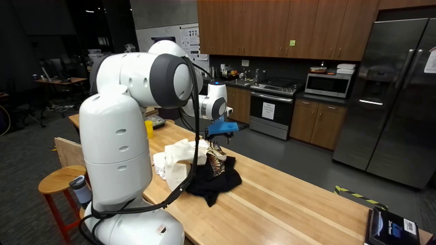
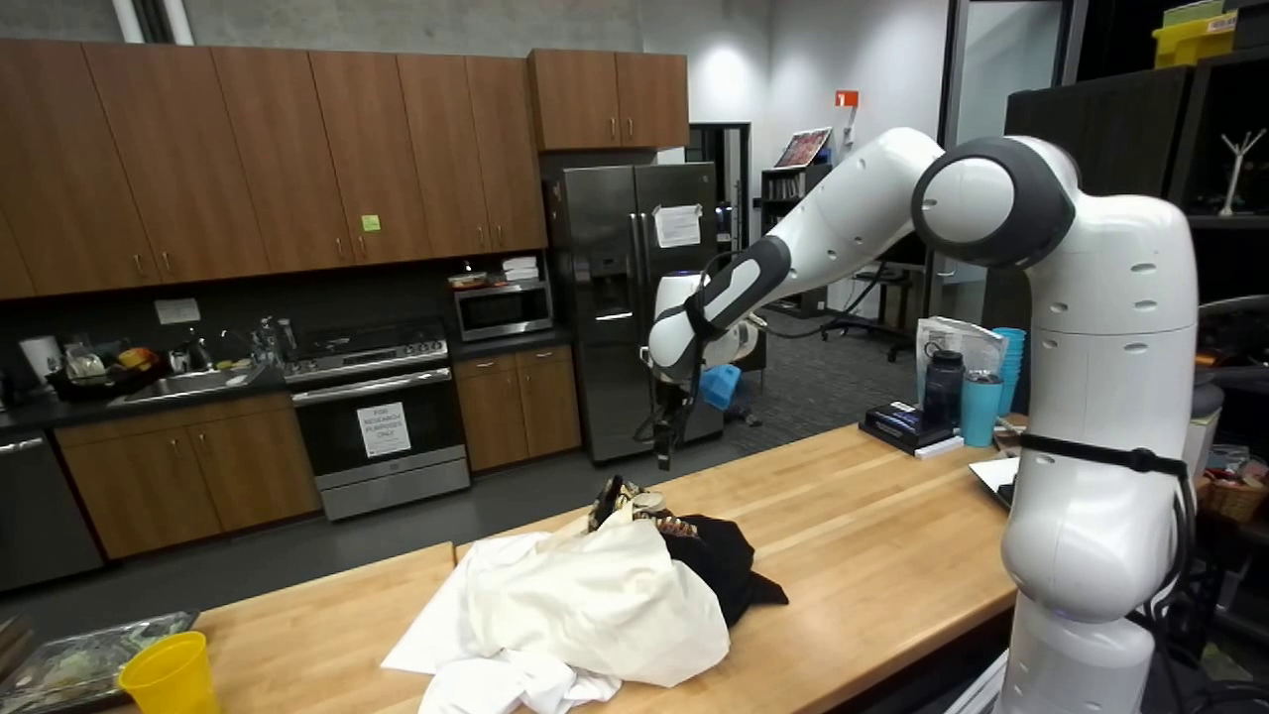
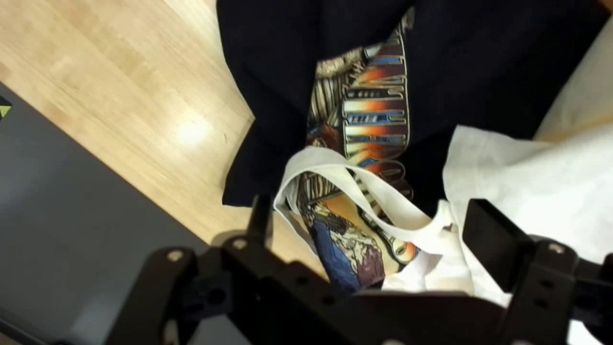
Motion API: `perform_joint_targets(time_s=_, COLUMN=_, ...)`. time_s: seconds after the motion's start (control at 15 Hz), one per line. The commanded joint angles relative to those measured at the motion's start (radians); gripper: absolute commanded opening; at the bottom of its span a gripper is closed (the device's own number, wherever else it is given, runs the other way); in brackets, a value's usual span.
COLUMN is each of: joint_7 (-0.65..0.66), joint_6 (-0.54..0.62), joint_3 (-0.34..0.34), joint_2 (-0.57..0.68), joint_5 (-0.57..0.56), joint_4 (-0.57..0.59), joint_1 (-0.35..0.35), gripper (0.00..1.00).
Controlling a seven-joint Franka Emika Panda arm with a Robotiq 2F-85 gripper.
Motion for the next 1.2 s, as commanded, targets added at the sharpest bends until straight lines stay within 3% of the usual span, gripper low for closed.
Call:
perform_joint_targets(time_s=0.0, joint_7=0.185, joint_6=0.048, joint_3=0.001, joint_2=0.006, joint_5=0.015, joint_4=0.012, joint_1=0.024, gripper=1.00)
perform_joint_targets(time_s=0.33, joint_7=0.490, joint_6=0.266, joint_3=-0.036, joint_2=0.058, joint_5=-0.148, joint_4=0.001, joint_1=0.051, gripper=1.00)
perform_joint_targets(time_s=0.53, joint_7=0.599, joint_6=0.295, joint_3=-0.065, joint_2=0.109, joint_5=-0.257, joint_4=0.011, joint_1=0.069, gripper=1.00)
perform_joint_targets(time_s=0.8, joint_7=0.557, joint_6=0.190, joint_3=-0.032, joint_2=0.164, joint_5=-0.190, joint_4=0.030, joint_1=0.072, gripper=1.00)
perform_joint_targets(time_s=1.13, joint_7=0.467, joint_6=0.140, joint_3=0.050, joint_2=0.195, joint_5=-0.038, joint_4=0.089, joint_1=0.070, gripper=1.00)
